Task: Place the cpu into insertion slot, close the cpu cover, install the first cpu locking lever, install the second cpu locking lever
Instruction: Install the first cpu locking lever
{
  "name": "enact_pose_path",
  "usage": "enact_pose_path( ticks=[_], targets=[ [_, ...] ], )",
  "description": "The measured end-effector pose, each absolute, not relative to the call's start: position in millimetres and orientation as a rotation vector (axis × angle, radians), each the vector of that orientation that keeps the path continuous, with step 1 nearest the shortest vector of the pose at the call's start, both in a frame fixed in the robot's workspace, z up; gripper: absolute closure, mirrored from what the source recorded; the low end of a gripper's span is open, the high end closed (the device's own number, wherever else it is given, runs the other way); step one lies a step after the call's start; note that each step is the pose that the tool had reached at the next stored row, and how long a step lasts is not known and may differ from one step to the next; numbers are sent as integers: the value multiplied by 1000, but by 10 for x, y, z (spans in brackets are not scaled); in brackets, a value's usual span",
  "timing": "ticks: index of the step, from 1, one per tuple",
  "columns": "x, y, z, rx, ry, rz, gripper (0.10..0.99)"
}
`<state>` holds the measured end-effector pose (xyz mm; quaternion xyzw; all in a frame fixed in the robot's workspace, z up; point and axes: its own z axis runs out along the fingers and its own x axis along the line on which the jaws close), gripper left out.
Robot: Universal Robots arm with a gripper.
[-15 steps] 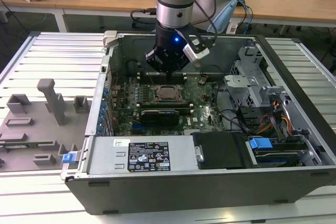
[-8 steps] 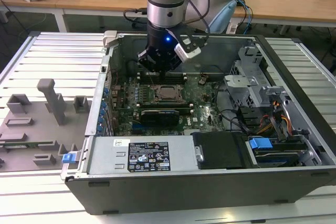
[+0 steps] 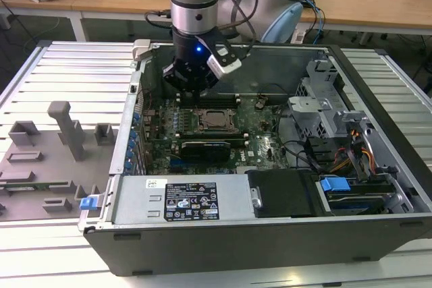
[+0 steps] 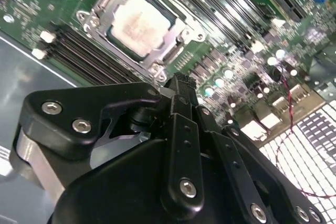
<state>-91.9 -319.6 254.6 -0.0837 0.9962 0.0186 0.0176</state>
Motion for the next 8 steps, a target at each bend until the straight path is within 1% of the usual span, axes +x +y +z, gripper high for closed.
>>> enact_pose_path(
  ticks=[8],
  targets=[
    [-1150, -3186, 2546, -258, 3071, 59, 980]
  ],
)
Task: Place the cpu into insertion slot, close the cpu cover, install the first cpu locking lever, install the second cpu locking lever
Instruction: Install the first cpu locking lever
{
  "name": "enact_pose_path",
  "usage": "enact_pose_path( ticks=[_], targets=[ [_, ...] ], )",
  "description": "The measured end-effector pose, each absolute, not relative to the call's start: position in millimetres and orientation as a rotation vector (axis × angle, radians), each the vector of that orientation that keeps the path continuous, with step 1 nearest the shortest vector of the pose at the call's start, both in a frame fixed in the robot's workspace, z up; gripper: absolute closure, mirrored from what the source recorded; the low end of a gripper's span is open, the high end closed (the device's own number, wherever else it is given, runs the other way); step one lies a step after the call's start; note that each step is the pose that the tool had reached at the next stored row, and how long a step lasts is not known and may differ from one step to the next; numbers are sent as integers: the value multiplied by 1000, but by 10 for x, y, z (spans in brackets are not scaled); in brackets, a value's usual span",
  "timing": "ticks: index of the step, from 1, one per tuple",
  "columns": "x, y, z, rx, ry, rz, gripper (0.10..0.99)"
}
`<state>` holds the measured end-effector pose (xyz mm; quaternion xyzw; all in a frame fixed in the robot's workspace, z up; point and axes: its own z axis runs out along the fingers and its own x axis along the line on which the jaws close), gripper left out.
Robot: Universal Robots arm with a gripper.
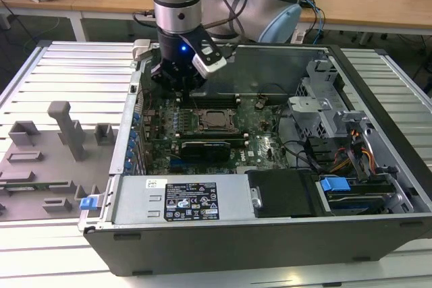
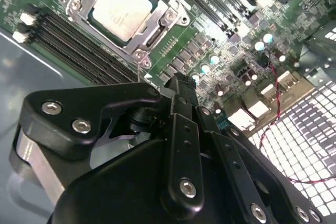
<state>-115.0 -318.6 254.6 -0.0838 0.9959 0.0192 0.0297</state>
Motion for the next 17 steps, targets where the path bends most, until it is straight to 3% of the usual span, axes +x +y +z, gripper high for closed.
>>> enact_pose_path(
  ticks=[10, 17],
  targets=[
    [-1247, -3184, 2546, -254, 3018, 115, 980],
    [-1314, -3184, 2546, -247, 2985, 213, 980]
  ],
)
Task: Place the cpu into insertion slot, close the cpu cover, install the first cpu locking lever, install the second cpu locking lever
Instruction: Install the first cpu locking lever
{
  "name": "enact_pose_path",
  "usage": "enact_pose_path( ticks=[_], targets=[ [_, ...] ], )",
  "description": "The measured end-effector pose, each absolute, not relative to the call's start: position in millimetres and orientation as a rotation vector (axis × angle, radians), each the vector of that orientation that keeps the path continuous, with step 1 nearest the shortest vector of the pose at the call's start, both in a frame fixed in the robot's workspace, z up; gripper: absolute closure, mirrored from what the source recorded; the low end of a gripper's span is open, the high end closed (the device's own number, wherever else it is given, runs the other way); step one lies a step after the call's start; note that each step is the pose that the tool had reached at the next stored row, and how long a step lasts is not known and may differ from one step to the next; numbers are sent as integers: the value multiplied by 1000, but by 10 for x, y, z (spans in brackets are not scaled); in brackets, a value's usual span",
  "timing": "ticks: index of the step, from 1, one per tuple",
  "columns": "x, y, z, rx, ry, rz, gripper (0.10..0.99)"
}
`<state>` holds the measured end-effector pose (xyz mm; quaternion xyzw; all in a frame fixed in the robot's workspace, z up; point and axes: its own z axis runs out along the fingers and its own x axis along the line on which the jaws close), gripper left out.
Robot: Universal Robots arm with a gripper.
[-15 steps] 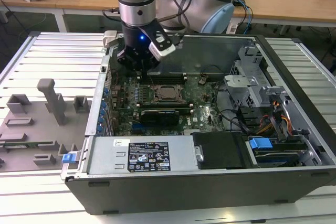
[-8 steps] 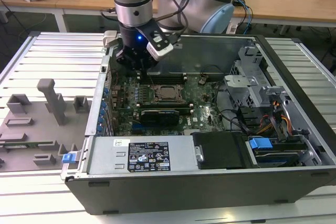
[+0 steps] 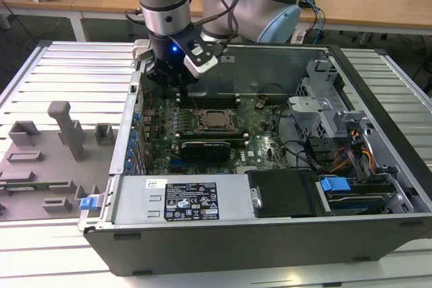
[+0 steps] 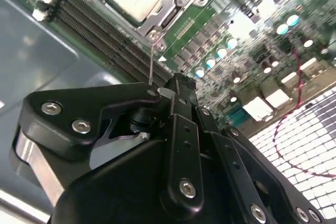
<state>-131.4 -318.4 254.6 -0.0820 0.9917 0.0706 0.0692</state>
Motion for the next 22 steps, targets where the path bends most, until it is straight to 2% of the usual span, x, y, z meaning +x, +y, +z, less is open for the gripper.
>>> enact_pose_path(
  ticks=[3, 22],
  targets=[
    [-1326, -3184, 2545, -240, 2968, 301, 980],
    [-692, -3221, 2501, -240, 2968, 303, 980]
  ],
)
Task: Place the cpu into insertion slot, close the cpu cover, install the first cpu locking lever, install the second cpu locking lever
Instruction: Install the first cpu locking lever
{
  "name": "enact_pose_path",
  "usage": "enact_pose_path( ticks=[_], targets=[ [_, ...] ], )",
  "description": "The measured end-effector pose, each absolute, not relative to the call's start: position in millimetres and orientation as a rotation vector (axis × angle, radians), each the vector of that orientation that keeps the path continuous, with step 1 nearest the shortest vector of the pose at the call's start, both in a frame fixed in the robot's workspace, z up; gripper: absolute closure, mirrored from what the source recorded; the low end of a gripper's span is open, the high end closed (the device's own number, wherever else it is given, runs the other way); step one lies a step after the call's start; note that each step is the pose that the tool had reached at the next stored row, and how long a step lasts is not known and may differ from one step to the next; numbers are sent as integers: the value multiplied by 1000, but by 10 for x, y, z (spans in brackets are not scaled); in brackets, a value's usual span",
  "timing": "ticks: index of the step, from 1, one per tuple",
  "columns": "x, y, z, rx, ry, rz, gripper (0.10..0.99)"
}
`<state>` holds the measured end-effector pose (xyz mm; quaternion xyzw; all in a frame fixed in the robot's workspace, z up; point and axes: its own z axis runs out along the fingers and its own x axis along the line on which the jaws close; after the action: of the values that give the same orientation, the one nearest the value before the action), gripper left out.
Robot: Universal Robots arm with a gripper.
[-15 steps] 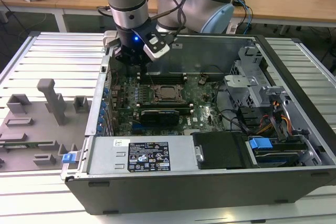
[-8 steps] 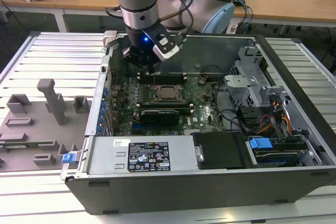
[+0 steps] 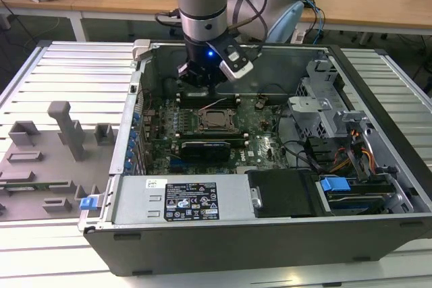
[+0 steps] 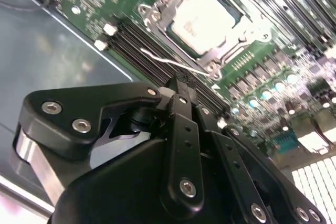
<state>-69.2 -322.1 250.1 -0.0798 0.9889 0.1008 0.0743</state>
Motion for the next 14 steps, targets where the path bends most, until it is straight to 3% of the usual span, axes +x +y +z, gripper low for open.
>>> enact_pose_path(
  ticks=[7, 14],
  targets=[
    [-630, -3225, 2490, -240, 2968, 303, 980],
    [-630, -3225, 2344, -136, 2958, 353, 980]
  ],
)
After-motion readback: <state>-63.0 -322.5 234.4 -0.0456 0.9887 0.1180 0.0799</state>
